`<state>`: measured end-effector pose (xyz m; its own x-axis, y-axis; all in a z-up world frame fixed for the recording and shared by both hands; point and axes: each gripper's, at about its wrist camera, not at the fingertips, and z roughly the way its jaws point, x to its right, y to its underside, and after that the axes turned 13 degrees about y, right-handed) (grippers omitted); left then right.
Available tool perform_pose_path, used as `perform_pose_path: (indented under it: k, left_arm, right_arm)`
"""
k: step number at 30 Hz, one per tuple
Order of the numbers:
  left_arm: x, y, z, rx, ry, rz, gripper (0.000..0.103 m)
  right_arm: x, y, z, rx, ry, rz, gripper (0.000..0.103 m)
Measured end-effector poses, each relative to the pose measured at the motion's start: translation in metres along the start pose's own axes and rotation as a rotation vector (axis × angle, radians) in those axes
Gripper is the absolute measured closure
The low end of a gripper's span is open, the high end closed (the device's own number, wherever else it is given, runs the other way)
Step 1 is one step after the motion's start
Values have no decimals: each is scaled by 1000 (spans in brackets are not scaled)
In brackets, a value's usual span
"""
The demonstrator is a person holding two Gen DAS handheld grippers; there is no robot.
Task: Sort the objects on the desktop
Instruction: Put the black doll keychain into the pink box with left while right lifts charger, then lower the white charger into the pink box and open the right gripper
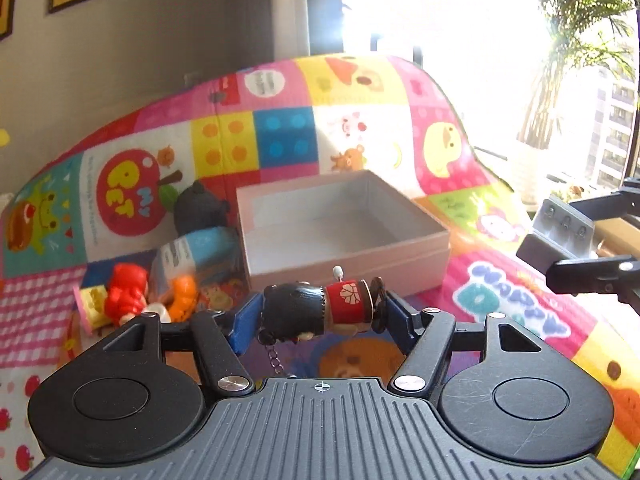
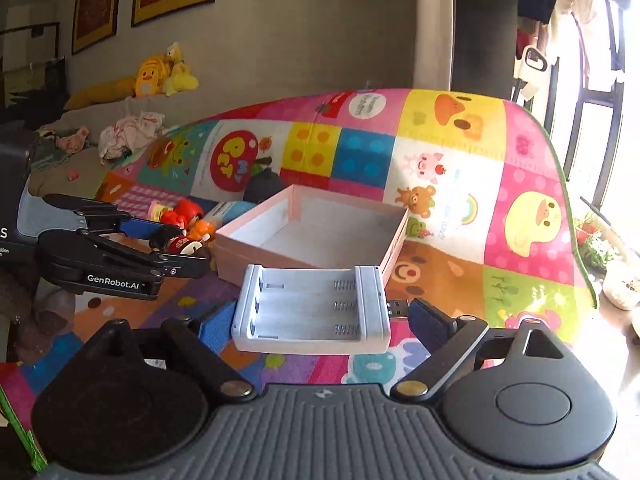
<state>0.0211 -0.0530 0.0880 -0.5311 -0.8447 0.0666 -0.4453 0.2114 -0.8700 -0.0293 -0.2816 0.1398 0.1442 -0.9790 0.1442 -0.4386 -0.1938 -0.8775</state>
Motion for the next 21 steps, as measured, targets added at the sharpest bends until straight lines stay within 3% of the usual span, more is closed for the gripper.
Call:
perform_pose_path:
  k: [3, 6, 9, 12, 15, 18, 21]
  left_arm:
    - [-2, -39, 26, 71, 2, -30, 32]
    - [-5, -61, 71, 53, 23, -85, 32]
    - [-4, -62, 122, -44, 25, -103, 32]
    - [-7, -44, 157, -175, 75, -139, 32]
    - [-9, -32, 148, -164, 96, -144, 25]
    - [-16, -26, 102, -61, 103, -133, 10]
    - [-20, -10, 57, 15, 27, -83, 6]
  right_arm:
    - [8, -12, -7, 55, 22, 18, 12]
    - [11, -13, -5, 53, 31, 20, 12]
    - [15, -6, 3, 28, 40, 16, 12]
    - [23, 0, 16, -7, 53, 37, 12]
    - [29, 2, 29, -40, 73, 54, 12]
    - [29, -5, 40, -41, 85, 35, 12]
    - [22, -27, 61, -33, 61, 17, 12]
